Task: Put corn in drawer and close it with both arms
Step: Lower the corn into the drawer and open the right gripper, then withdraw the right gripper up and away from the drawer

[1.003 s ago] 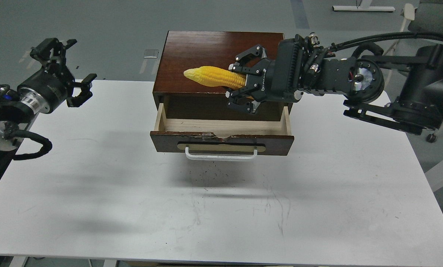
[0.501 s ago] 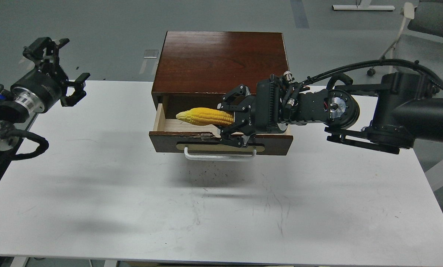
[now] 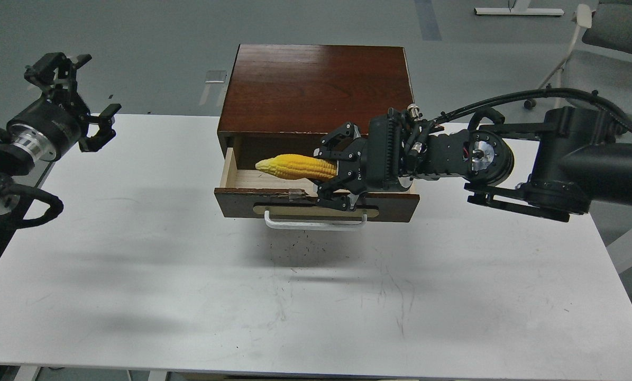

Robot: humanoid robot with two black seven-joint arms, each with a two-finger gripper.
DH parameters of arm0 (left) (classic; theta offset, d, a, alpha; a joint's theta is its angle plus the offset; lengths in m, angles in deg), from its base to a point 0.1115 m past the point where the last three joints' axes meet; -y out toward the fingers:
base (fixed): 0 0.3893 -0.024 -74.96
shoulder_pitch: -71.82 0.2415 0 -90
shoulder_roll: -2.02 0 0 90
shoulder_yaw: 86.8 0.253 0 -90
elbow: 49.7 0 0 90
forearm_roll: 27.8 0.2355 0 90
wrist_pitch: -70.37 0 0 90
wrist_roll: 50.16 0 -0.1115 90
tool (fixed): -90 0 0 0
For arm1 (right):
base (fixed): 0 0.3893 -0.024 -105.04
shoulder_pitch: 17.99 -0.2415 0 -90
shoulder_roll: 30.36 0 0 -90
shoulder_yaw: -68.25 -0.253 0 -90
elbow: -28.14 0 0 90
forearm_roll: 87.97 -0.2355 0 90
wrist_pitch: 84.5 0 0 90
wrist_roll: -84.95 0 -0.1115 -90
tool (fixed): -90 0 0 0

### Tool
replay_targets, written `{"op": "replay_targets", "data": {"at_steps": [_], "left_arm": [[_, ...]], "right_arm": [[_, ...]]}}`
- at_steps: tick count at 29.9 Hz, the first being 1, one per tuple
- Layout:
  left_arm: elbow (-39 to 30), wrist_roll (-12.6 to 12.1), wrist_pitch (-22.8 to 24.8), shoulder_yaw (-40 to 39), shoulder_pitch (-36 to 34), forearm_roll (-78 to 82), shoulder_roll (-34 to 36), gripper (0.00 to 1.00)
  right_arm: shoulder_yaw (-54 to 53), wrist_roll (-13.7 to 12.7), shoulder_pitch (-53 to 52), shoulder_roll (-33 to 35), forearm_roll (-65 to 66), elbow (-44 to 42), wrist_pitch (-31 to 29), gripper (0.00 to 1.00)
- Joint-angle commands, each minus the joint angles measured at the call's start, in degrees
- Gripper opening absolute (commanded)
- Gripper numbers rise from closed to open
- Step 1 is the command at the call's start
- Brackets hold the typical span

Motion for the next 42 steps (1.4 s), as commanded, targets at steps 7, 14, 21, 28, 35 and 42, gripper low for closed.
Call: {"op": "replay_targets", "data": {"at_steps": [7, 14, 21, 28, 35, 42], "left_arm": [[0.0, -0.1, 0.0, 0.1, 0.0, 0.1, 0.1, 0.98], [0.0, -0.1, 0.0, 0.2, 0.0, 0.1, 0.0, 0.98], [0.0, -0.2, 0.0, 0.2, 0.0, 0.1, -0.1, 0.98], [0.0, -0.2, 0.0, 0.3, 0.0, 0.1, 0.1, 0.98], [0.0, -0.5, -0.1, 0.4, 0.0, 0.2, 0.1, 0.98], [0.0, -0.5, 0.0, 0.4, -0.1, 0.2, 0.2, 0.98]], "right_arm": [[-0.6, 0.4, -0.1, 0.4, -1.1, -0.6, 0.0, 0.93], [-0.7, 0.4, 0.1, 0.5, -1.1, -0.6, 0.0, 0.96], [-2.1, 0.3, 0.6, 0.4, -1.4, -0.3, 0.2, 0.96], [-15.7, 0.2, -0.1, 0.5, -24.9, -0.6, -1.0, 1.0], [-22.1, 0.2, 0.8, 2.9, -65.6, -0.7, -2.0, 1.0], [-25.7, -0.6, 3.9, 11.2, -110.3, -5.4, -10.4, 1.0]]}}
